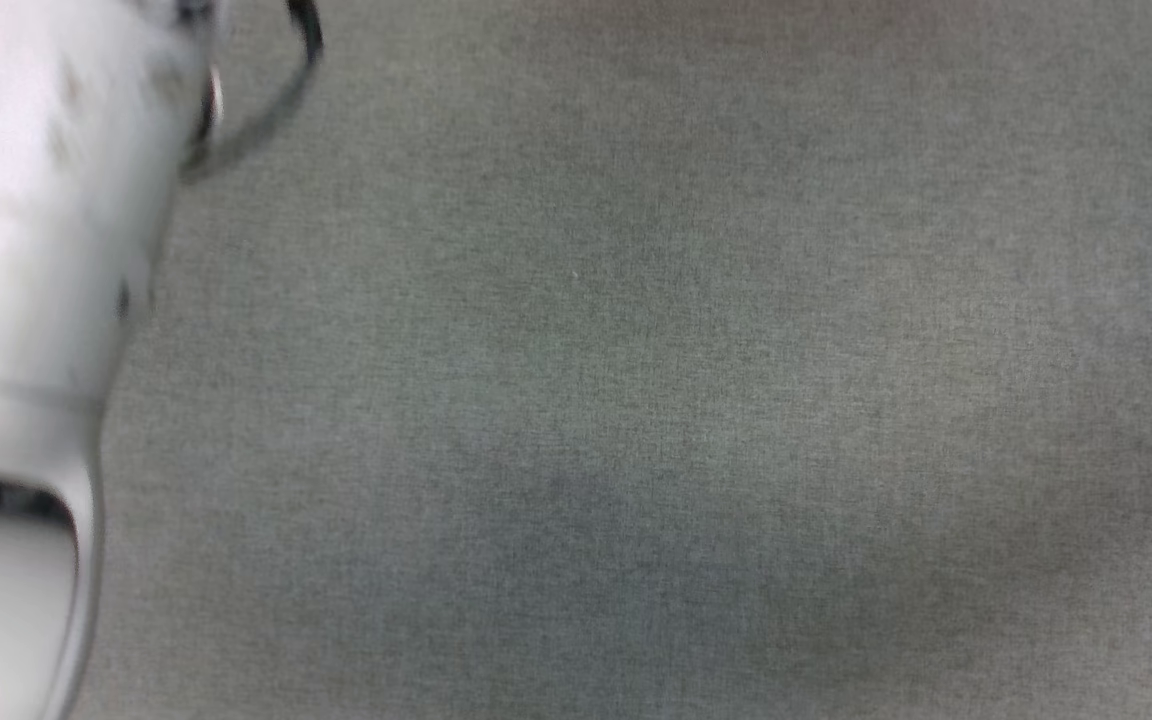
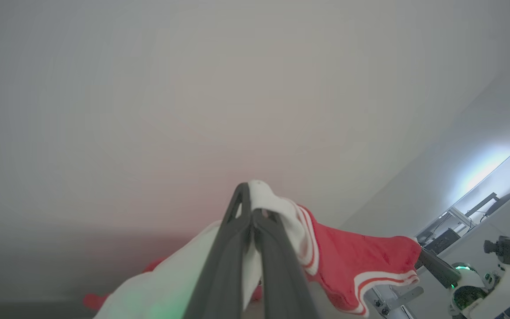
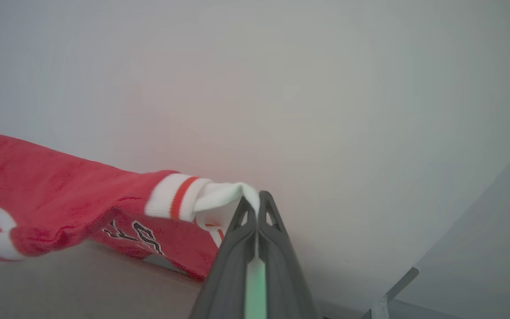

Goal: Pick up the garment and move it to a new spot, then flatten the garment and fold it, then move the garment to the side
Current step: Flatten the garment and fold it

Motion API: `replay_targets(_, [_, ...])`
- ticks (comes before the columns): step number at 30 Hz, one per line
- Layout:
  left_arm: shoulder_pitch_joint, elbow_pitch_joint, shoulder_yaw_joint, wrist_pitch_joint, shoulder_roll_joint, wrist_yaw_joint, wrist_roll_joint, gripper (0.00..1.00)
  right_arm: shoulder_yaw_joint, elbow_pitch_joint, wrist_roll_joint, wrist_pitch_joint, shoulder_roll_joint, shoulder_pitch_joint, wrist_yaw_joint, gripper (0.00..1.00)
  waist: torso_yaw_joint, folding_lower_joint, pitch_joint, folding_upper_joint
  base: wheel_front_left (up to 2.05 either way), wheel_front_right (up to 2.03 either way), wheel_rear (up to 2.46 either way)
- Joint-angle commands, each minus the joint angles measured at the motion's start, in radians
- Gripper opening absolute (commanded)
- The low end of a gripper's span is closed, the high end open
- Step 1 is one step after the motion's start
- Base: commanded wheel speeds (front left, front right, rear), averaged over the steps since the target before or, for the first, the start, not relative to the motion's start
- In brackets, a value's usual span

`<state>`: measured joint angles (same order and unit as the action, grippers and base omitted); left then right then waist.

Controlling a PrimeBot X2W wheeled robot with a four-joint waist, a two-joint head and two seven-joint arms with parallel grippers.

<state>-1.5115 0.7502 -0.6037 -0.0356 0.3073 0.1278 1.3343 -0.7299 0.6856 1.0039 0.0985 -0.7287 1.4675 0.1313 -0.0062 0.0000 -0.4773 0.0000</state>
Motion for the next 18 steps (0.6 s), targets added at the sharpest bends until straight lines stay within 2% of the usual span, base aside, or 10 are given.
replay_targets(1, [0.061,-0.026,-0.026,-0.012,0.018,0.004,0.0,0.0,-0.016,-0.038,0.027,0.008,-0.022,-0.051,-0.001,0.0,0.007,0.0,0.023,0.0,0.0,0.0,0.0])
replay_targets(8, [0.436,-0.254,-0.121,0.003,0.136,0.004,0.065,0.0,-0.063,-0.283,0.144,0.043,-0.147,-0.369,-0.001,0.0,0.009,0.0,0.098,0.0,0.0,0.0,0.0])
replay_targets(18, [0.84,-0.53,-0.189,0.121,0.284,0.004,0.103,0.0,-0.03,-0.518,0.232,0.061,-0.294,-0.743,-0.001,0.0,0.014,0.0,0.161,0.0,0.0,0.0,0.0])
